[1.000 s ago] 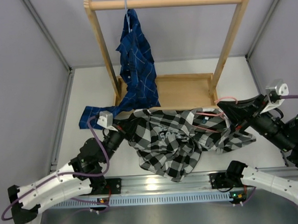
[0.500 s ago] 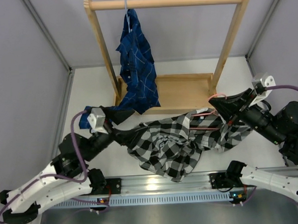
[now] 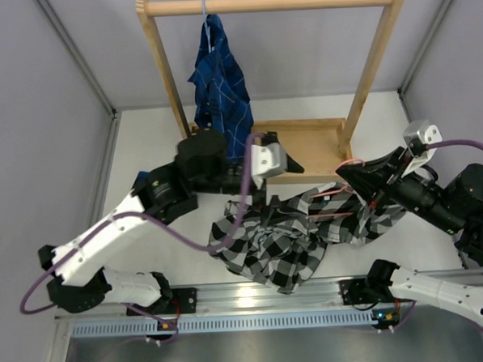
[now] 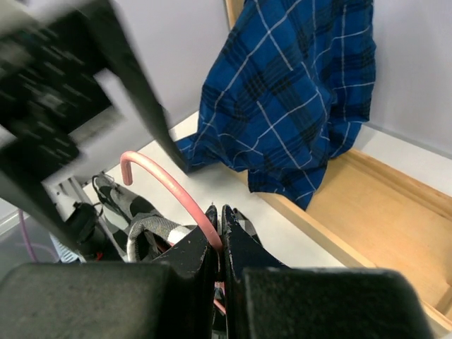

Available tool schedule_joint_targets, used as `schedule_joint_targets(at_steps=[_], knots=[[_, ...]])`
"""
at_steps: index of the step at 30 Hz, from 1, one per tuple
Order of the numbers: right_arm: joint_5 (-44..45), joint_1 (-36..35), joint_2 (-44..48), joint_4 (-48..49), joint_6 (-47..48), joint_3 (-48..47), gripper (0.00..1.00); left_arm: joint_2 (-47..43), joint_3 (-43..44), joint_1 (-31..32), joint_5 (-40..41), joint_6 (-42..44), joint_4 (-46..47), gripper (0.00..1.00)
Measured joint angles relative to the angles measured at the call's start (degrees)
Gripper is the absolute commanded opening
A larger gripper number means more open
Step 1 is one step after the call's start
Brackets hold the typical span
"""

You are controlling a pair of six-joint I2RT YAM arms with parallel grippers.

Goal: Place the shirt on the hanger

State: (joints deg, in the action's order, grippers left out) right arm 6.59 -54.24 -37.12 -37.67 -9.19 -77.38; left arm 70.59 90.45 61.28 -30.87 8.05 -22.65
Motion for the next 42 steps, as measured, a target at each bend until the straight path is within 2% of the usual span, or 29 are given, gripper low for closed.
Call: schedule_joint_targets(at_steps=[3,7,10,11,13,21,24,25,28,30,32,40,41,42], knots=[[-2.03,0.00,0.02,-0.26,0.11,0.02,0.00,6.16,1.05,-0.02,-1.29,3.39,-7.72,0.98],[-4.90,0.00,0.24,-0.76,0.48,0.07,0.00,7.43,0.46,-0.02,-2.03,6.38,-14.34,0.98],[-6.60,0.00,0.35,-1.09,0.72,0.09,0.00,6.34,0.46,-0.02,-3.10,7.56,-15.26,0.91],[-6.99,0.00,0.35,-1.14,0.81,0.11,0.00,5.99,0.46,-0.02,-3.41,7.85,-15.37,0.84],[-7.67,0.00,0.35,-1.18,1.09,0.13,0.00,5.86,0.46,-0.02,-3.72,8.17,-15.45,0.76],[-9.55,0.00,0.35,-1.03,1.27,0.90,0.00,9.57,1.01,-0.02,-3.78,8.28,-15.63,0.76],[-9.57,0.00,0.39,-0.90,1.27,1.31,0.00,11.13,1.81,-0.02,-3.82,7.93,-15.80,0.72],[-9.60,0.00,0.37,-0.68,1.25,1.55,0.00,11.50,2.23,-0.02,-3.89,7.82,-16.04,0.59],[-9.60,0.00,0.37,-0.24,1.25,2.23,0.00,11.93,3.10,-0.02,-4.22,7.02,-16.20,0.41],[-9.64,0.00,0.37,0.15,1.20,2.73,0.00,12.09,3.58,0.00,-4.17,6.71,-16.22,0.25],[-9.49,0.00,0.37,0.26,1.25,2.86,0.00,12.09,3.61,0.00,-4.17,6.69,-16.35,0.00],[-9.33,0.00,0.70,0.35,1.25,3.65,0.00,11.93,2.64,-0.13,-3.17,7.30,-16.04,0.00],[-9.31,0.00,0.74,0.37,1.25,3.85,0.06,11.89,2.32,-0.20,-3.23,7.48,-15.87,0.00],[-9.35,0.00,0.76,0.26,1.18,4.00,0.34,11.76,1.88,-0.44,-3.61,7.67,-15.74,0.00]])
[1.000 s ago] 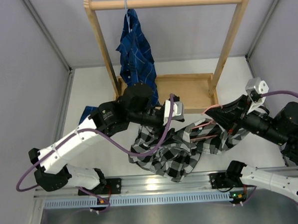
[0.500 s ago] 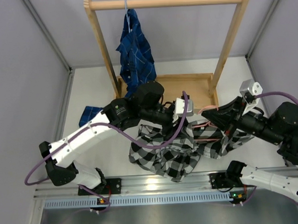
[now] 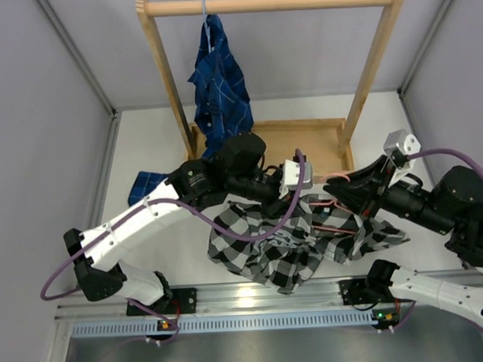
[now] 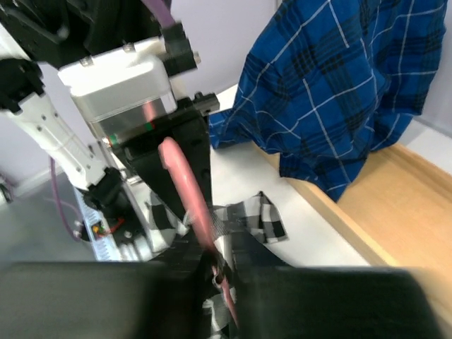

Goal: Place the shirt on the hanger

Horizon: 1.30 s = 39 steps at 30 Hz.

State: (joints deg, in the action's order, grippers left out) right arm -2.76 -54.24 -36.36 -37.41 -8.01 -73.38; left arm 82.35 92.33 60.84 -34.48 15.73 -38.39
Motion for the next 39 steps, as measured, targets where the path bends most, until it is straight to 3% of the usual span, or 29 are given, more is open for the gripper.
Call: schedule_joint_targets(at_steps=[6,8,12,16,23,31,36,39], knots=[[0.22,0.00,2.40,0.81,0.35,0.35,0.60,-0.24,-1.55,-2.49,-3.56,0.96,-1.29,0.00],[1.14,0.00,3.54,-1.29,0.76,-0.74,0.66,-0.39,-1.55,-3.10,-4.24,0.96,-1.33,0.00],[4.44,0.00,6.47,-7.54,1.64,-4.74,0.89,-2.34,-2.62,-3.65,-5.57,0.96,-1.44,0.00],[2.71,-0.02,11.06,-14.71,3.08,-7.41,0.90,-5.18,-3.45,-3.74,-7.04,0.96,-2.05,0.00],[-6.95,-0.02,11.69,-23.08,6.91,-4.87,0.88,-9.55,-3.48,-3.76,-9.51,0.92,-2.40,0.00],[-16.65,-0.02,5.40,-24.48,13.62,-3.10,0.74,-10.45,-3.17,-3.76,-11.21,0.26,-2.67,0.00],[-18.08,-0.02,3.08,-22.05,15.98,-3.08,0.49,-9.42,-2.05,-3.76,-12.00,-0.63,-2.84,0.00],[-18.45,-0.02,2.45,-20.31,16.33,-2.91,0.39,-8.94,-1.49,-3.76,-12.26,-0.94,-2.86,0.00]])
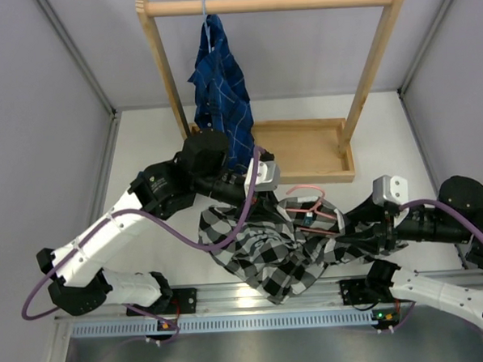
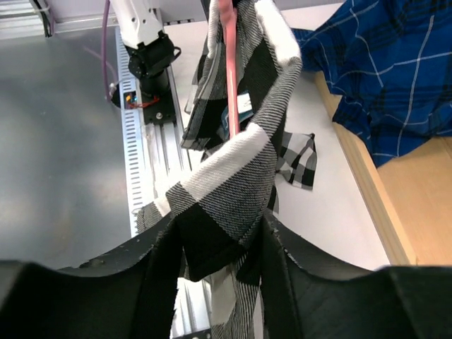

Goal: Place the shirt on the hanger

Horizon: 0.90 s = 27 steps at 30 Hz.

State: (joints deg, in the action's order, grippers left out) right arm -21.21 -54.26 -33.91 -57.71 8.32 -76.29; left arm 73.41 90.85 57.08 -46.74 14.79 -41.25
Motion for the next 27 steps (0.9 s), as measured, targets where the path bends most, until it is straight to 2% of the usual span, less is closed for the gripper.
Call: schedule_joint_targets(at_steps=[6,7,8,11,16,23,25,26,27], knots=[[-0.09,0.00,-1.03,2.40,0.02,2.43,0.38,0.35,0.55,0.00,-0.20,-0.31,-0.20,0.00],[-0.11,0.00,-1.31,2.56,0.04,2.78,0.35,0.39,0.66,0.00,-0.20,-0.33,-0.22,0.00],[-0.11,0.00,-1.64,2.67,0.09,3.06,0.24,0.44,0.74,0.00,-0.20,-0.33,-0.26,0.00],[-0.07,0.00,-2.82,2.93,0.11,3.21,0.01,0.55,0.90,-0.26,0.09,-0.70,-0.33,0.00],[0.74,0.02,-3.10,3.30,-0.42,3.17,0.00,0.74,0.90,-1.18,0.00,-1.68,-0.22,0.00],[4.74,0.02,-2.16,4.11,-0.57,3.13,0.00,0.96,0.94,-1.07,3.91,-4.13,1.92,0.00],[5.81,0.04,-1.84,4.37,-0.55,3.13,0.00,1.03,0.96,-0.94,5.33,-4.44,2.56,0.10],[6.14,0.04,-1.75,4.52,-0.52,3.10,0.00,1.03,0.96,-0.85,6.08,-4.50,2.78,0.21],[6.38,0.04,-1.70,4.74,-0.52,3.13,0.00,1.01,0.96,-0.76,6.91,-4.66,3.08,0.43]])
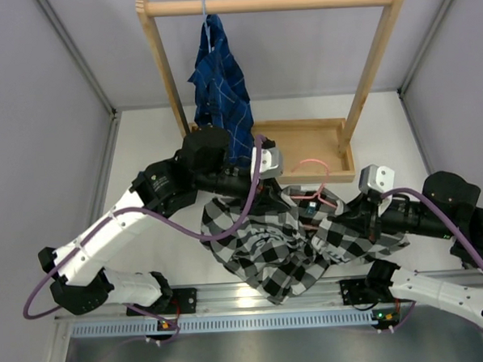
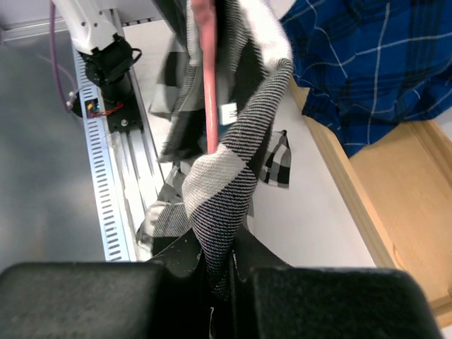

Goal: Place the shirt on the hanger

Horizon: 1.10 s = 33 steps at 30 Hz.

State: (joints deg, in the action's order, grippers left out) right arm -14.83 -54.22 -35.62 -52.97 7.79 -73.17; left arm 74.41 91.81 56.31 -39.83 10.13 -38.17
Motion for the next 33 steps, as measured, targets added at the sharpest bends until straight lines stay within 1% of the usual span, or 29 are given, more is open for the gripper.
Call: schedule_joint_targets(at_steps=[2,3,4,7,12,15,18,21,24,26,28,30,33], knots=[[-0.46,0.00,0.42,0.22,0.11,0.00,0.00,-0.02,0.02,-0.11,3.87,-0.90,1.18,0.52],[-0.59,0.00,0.79,0.28,0.13,0.00,0.00,0.00,0.02,-0.44,6.05,-1.42,1.81,0.62],[-0.52,0.00,1.25,0.35,0.15,0.00,0.00,0.00,0.02,-0.61,8.07,-1.88,2.27,0.84],[0.22,0.00,2.51,0.59,0.20,-0.02,0.00,-0.15,0.07,-0.90,14.97,-3.61,3.85,0.98],[4.48,-0.02,4.22,0.26,0.20,-1.40,0.00,-2.95,-0.35,-0.90,25.16,-4.76,4.90,0.98],[8.02,-0.02,4.24,0.13,0.17,-3.32,0.00,-7.32,-1.84,-0.94,32.96,-5.95,5.07,0.98],[13.68,-0.02,4.26,-0.13,0.15,-5.77,0.00,-12.94,-4.09,-0.92,43.39,-9.42,5.49,0.98],[19.17,-0.04,4.22,-0.22,0.11,-7.91,0.00,-19.15,-8.76,-0.94,54.62,-14.49,6.84,0.98],[25.88,-0.04,2.95,-0.59,-0.20,-11.37,0.00,-24.68,-14.82,-1.14,62.49,-18.84,6.40,0.98],[30.95,-0.04,0.94,-0.46,-0.50,-14.40,0.00,-26.86,-17.29,-1.14,65.02,-21.07,5.29,0.98],[36.46,-0.04,-2.47,-0.24,-0.57,-18.67,0.00,-28.09,-19.04,-1.14,65.88,-23.08,3.69,0.98],[41.11,-0.04,-6.88,-0.04,-0.52,-24.26,0.00,-28.76,-20.41,-1.14,65.37,-24.41,2.25,0.98],[45.35,-0.04,-13.64,0.57,-0.42,-33.33,0.00,-29.75,-21.70,-1.14,62.75,-25.51,-1.51,0.98]])
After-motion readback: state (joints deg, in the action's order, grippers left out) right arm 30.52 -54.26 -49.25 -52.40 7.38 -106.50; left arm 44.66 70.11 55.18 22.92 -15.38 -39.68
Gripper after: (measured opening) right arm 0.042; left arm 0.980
